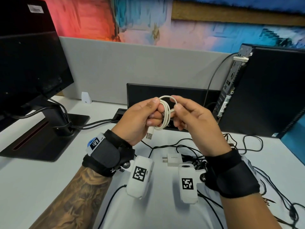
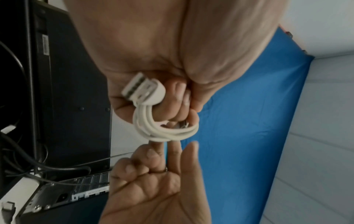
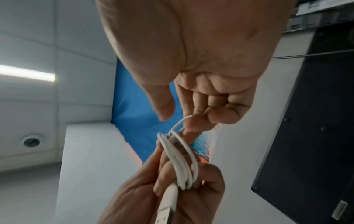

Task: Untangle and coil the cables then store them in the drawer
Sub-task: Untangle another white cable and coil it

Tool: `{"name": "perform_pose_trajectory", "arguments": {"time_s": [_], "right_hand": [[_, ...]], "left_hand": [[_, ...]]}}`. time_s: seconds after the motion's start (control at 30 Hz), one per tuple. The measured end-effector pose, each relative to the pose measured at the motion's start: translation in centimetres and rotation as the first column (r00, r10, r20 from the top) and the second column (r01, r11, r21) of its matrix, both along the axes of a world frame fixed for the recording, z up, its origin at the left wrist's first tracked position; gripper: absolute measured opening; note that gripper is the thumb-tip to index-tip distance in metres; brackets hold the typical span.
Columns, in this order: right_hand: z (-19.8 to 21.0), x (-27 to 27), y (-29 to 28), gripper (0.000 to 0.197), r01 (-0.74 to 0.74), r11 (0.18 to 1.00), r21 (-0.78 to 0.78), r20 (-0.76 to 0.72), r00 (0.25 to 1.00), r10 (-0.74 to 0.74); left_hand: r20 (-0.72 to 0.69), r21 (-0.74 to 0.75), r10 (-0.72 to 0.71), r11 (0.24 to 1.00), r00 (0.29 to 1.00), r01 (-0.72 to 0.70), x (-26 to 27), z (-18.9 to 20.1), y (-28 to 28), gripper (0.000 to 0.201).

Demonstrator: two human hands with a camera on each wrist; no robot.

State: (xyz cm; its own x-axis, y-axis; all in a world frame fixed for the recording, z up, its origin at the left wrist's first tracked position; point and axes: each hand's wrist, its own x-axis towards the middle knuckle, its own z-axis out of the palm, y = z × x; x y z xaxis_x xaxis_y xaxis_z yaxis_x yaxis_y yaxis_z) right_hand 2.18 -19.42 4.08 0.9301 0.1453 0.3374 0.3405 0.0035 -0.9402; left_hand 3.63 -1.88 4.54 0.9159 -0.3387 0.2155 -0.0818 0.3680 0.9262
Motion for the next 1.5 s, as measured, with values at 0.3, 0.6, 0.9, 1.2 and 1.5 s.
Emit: {"name": "perform_pose_trajectory", "arguments": {"time_s": [0.3, 0.6, 0.9, 1.2, 1.5], "right_hand": [[0.3, -0.9, 0.9, 0.073, 0.005, 0.998, -0.069, 0.038, 0.999, -0.003], [0.5, -1.7, 2.1, 0.015, 0.220, 0.975, -0.020, 0.219, 0.953, -0.210], [0.0, -0.4, 0.2, 0.018, 0.372, 0.928, -0.026, 0.160, 0.918, -0.364], [-0.1, -0.2, 0.2, 0.016, 0.225, 0.974, 0.023, 0.144, 0.964, -0.226], [0.6, -1.2, 0.3, 0.005, 0.100, 0.961, -0.256, 0.324, 0.946, -0.012]], "left_hand": [[0.142, 0.161, 0.170, 0.968, 0.975, -0.192, -0.5, -0.2, -1.1, 0.033], [0.030, 0.004, 0.039, 0.999, 0.999, -0.040, -0.7, -0.3, -1.6, 0.017], [0.043, 0.039, -0.198, 0.980, 0.979, 0.196, -1.3, -0.7, -2.3, 0.050], [0.201, 0.191, -0.048, 0.981, 0.978, 0.008, -1.1, -0.5, -1.7, 0.018], [0.311, 0.459, 0.033, 0.870, 0.950, -0.181, -0.6, -0.2, -0.1, 0.005]]}}
